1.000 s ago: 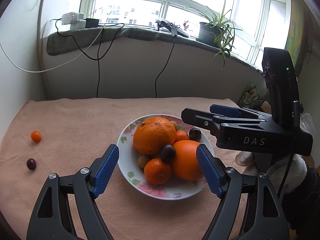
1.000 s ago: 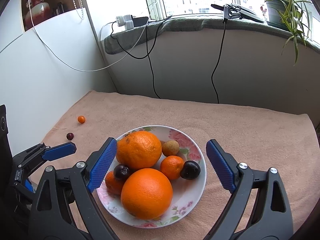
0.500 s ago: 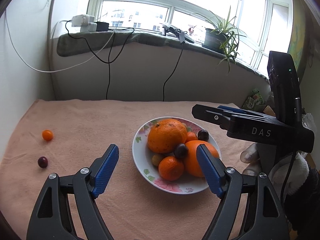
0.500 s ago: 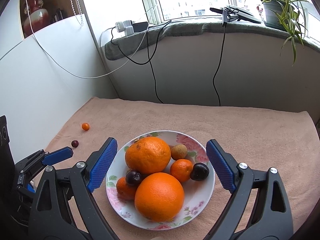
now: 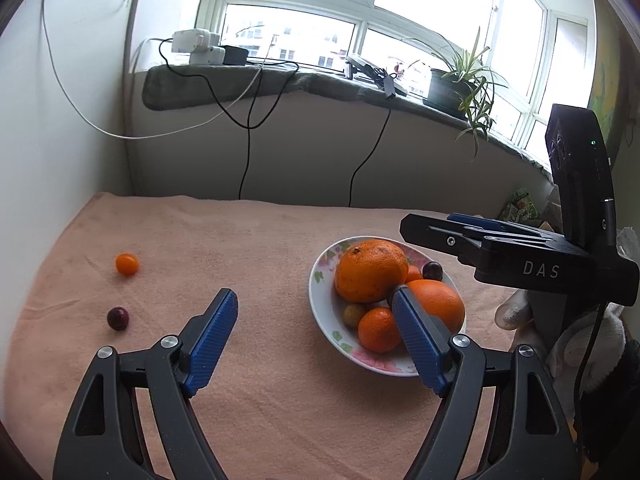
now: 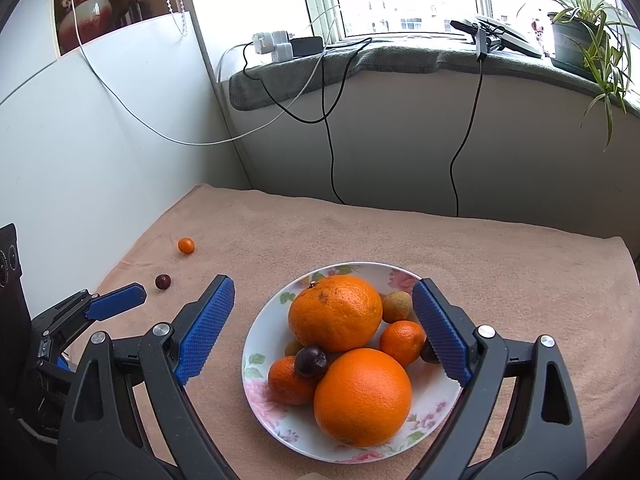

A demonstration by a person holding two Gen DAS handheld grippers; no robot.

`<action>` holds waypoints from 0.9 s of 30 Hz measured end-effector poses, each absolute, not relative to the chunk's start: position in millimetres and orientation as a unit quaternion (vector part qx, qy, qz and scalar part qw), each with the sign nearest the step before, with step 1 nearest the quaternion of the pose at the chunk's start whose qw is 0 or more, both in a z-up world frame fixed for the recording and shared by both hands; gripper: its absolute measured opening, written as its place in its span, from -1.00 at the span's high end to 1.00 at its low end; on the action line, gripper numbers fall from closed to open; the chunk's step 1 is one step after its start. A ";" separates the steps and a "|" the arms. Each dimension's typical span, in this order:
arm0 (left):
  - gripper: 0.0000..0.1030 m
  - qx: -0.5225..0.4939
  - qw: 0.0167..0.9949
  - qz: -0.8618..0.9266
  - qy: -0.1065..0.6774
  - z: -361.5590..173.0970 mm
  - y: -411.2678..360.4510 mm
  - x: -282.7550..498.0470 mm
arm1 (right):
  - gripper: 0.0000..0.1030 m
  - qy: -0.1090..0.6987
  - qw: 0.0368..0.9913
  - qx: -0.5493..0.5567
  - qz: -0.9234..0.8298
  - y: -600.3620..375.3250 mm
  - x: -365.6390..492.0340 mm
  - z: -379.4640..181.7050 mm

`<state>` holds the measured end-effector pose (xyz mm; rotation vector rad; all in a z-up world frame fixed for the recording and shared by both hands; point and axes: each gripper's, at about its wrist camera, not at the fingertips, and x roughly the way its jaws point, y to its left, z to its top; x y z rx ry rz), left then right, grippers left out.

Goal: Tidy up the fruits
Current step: 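Move both grippers away from the plate toward the remaining tangerine and cherry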

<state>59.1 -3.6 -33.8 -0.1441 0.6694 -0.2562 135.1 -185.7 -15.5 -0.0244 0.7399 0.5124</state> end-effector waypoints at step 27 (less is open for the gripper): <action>-0.55 -0.140 0.926 -0.034 0.350 -71.6 117.2 44.4 | -0.80 0.385 0.870 -0.008 0.308 -98.7 142.3 -23.4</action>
